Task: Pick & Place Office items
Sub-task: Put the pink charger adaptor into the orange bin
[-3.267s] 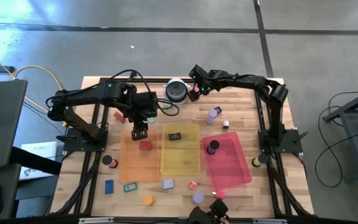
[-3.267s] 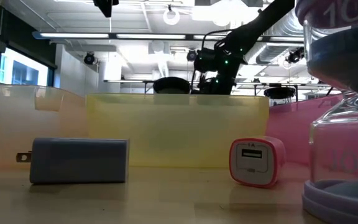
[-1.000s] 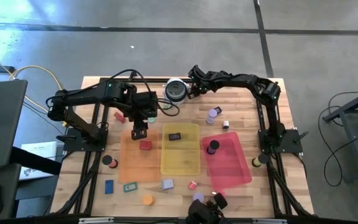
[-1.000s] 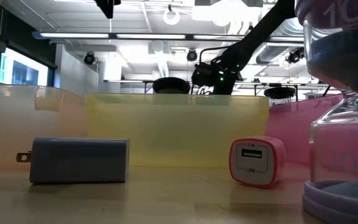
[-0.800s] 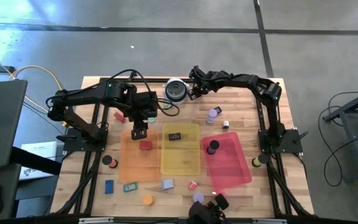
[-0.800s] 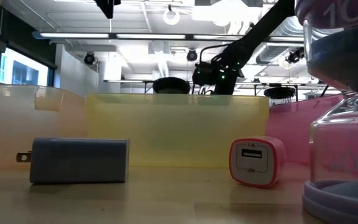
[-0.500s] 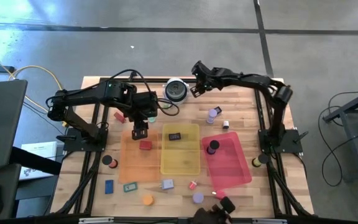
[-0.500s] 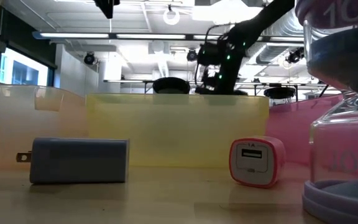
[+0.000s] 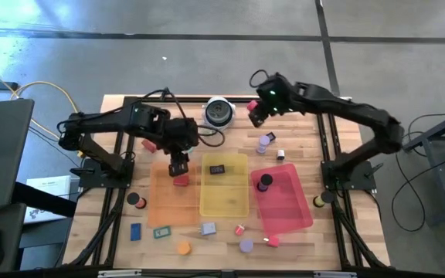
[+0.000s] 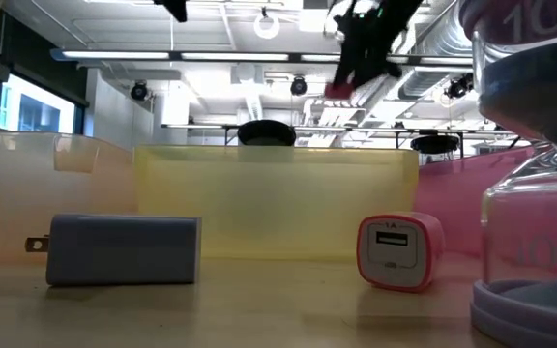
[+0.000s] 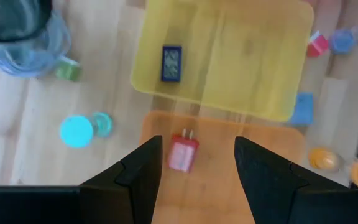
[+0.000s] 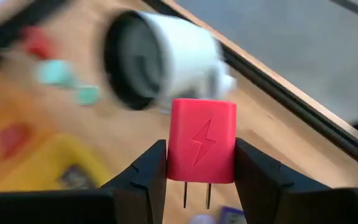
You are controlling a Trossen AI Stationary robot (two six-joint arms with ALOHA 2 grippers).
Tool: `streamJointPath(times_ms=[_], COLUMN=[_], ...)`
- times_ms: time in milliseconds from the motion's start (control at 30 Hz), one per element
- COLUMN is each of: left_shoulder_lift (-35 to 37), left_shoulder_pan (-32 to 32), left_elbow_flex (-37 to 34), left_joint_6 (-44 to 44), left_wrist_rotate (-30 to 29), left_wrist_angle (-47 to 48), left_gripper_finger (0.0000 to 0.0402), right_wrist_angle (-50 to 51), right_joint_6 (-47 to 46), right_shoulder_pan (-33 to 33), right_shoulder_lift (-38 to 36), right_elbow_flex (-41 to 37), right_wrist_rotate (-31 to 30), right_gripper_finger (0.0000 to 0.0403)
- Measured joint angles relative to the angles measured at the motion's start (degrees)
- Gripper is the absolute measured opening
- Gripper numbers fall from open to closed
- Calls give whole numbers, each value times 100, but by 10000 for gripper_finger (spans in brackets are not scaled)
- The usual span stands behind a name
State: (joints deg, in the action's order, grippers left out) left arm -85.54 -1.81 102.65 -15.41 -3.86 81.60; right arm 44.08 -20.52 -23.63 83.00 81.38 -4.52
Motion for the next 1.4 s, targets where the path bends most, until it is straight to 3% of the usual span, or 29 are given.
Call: streamJointPath(times_ms=[233,500,667,767,1000,1133,1400], left_shoulder_lift=[73,73,73,73,42,42,44], left_shoulder_pan=[-403,-1044,-1114,-1112,-1110,-1136,-1164], left_elbow_flex=[0,2,4,4,4,4,4], left_joint_6=[-466,90,56,76,510,819,763], left_wrist_rotate=[-1769,-2873,-3390,-3362,-2389,-2135,-2093], left_wrist_angle=[-809,-2952,-3464,-3451,-3711,-3949,-3980], left_gripper_finger=[193,193,193,193,193,197,270], right_wrist_angle=[-508,-1389,-1640,-1843,-1817,-1819,-1809], right_joint_6=[155,459,665,697,700,678,701], right_shoulder_pan=[1291,2480,2961,3162,3412,3492,3489], right_shoulder_lift=[-830,-926,-793,-778,-758,-763,-763], right_elbow_flex=[0,4,-5,3,0,0,0], right_wrist_rotate=[37,-385,-423,-509,-708,-902,-888], right_gripper_finger=[138,138,138,138,138,138,138])
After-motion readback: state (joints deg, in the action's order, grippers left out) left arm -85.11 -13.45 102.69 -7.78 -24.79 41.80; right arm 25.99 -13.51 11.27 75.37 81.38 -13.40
